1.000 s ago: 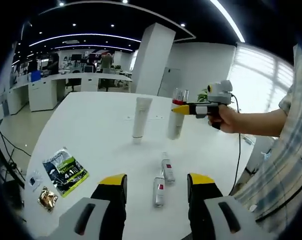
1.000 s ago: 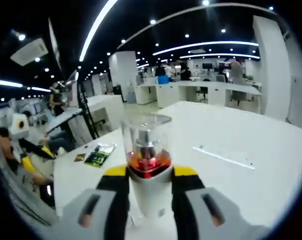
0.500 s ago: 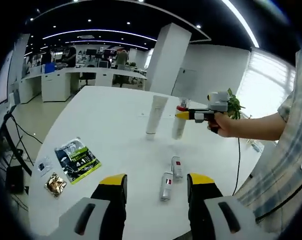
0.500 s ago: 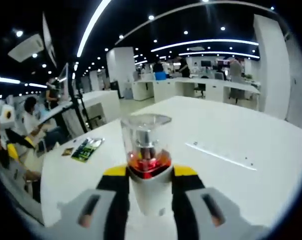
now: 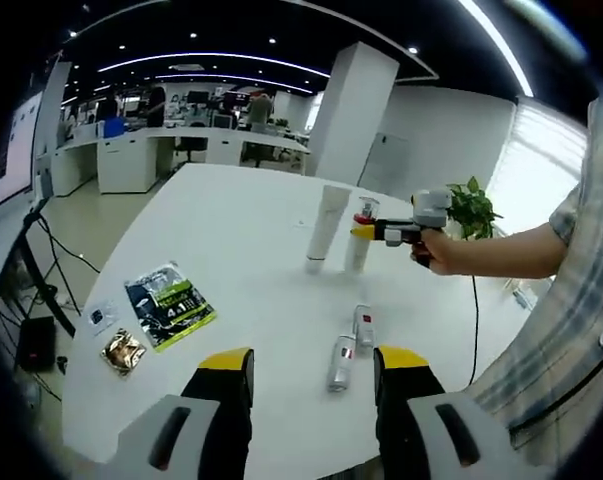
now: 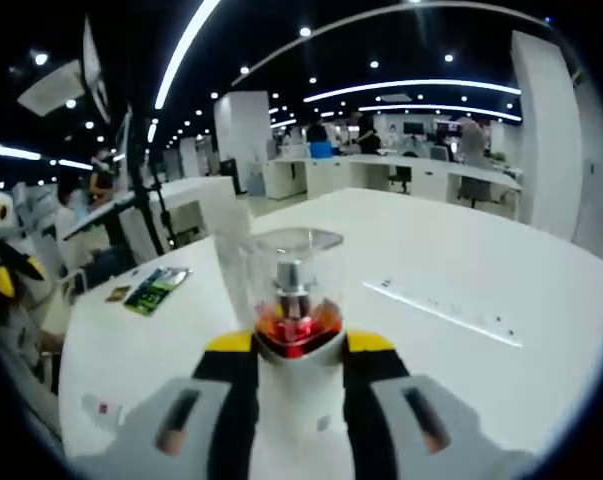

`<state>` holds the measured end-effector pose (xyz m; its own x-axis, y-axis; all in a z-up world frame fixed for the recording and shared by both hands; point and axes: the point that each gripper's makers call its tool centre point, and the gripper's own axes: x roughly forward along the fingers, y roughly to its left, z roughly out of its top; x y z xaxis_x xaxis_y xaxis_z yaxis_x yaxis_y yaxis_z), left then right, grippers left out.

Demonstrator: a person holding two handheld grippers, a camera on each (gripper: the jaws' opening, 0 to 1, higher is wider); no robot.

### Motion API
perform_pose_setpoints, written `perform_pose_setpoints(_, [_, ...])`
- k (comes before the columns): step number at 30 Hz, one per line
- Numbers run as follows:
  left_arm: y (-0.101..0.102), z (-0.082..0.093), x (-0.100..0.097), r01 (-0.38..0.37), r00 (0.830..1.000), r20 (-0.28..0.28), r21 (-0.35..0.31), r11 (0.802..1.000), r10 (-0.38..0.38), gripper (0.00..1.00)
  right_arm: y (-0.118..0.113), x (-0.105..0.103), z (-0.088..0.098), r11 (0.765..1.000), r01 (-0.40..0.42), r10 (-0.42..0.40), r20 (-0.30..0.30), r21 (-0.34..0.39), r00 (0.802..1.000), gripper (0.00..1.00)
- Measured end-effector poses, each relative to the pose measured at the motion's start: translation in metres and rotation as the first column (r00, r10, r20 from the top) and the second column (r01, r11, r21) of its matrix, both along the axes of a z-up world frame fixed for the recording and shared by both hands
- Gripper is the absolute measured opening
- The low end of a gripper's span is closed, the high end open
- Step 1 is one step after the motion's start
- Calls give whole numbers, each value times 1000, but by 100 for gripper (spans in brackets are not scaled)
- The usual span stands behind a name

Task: Arrange the skincare products in the storage area until every visible bottle or jar stands upright without overlapping.

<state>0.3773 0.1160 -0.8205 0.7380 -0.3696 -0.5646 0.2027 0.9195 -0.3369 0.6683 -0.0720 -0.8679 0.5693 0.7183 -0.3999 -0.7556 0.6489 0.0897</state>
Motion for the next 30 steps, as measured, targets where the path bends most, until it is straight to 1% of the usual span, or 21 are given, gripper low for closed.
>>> perform_pose_setpoints(3, [2, 2, 2, -16, 1000, 6, -7, 1000, 17, 49, 4, 3, 0, 1000, -15, 15, 15, -6, 1000, 29])
perform_pose_setpoints(6, [2, 3, 3, -18, 1000, 8, 3, 1000, 18, 49, 6, 6, -1, 1000, -15, 15, 23, 4, 1000, 29])
perform_pose_setpoints(8, [2, 3, 2, -25, 1000, 5, -3, 1000, 25, 49, 6, 7, -1, 1000, -19, 18, 44, 18, 999, 29])
perform_pose_setpoints(9, [2, 4, 2, -28, 1000, 5, -6, 1000, 28, 49, 6, 7, -1, 1000, -16, 15, 45, 20, 999, 29])
perform_pose_setpoints(12, [2, 7, 2, -30, 999, 11, -2, 1000, 30, 49, 4, 6, -8, 1000, -19, 18, 43, 19, 999, 29])
perform_pose_setpoints(13, [2, 7, 2, -29, 1000, 11, -1, 1000, 29, 49, 4, 5, -5, 999, -23, 20, 57, 47, 998, 29])
perform_pose_setpoints(14, [2, 7, 2, -29, 1000, 11, -1, 1000, 29, 49, 2, 1, -6, 999, -29, 27, 58, 42, 998, 30])
perform_pose_setpoints(21, [0, 6, 3, -18, 1000, 9, 0, 1000, 18, 49, -2, -5, -7, 996, -73, 68, 103, 55, 992, 30])
perform_pose_setpoints(23, [-3, 6, 5, -11, 1000, 9, -3, 1000, 11, 49, -4, -4, -7, 995, -66, 59, 91, 75, 994, 31])
perform_pose_setpoints(25, [-4, 6, 7, -5, 1000, 10, -3, 1000, 5, 49, -3, -4, -6, 995, -76, 69, 102, 60, 992, 31])
perform_pose_setpoints(30, [-9, 6, 12, 8, 1000, 13, -6, 1000, -7, 49, -1, 3, -7, 995, -81, 76, 69, 61, 995, 32])
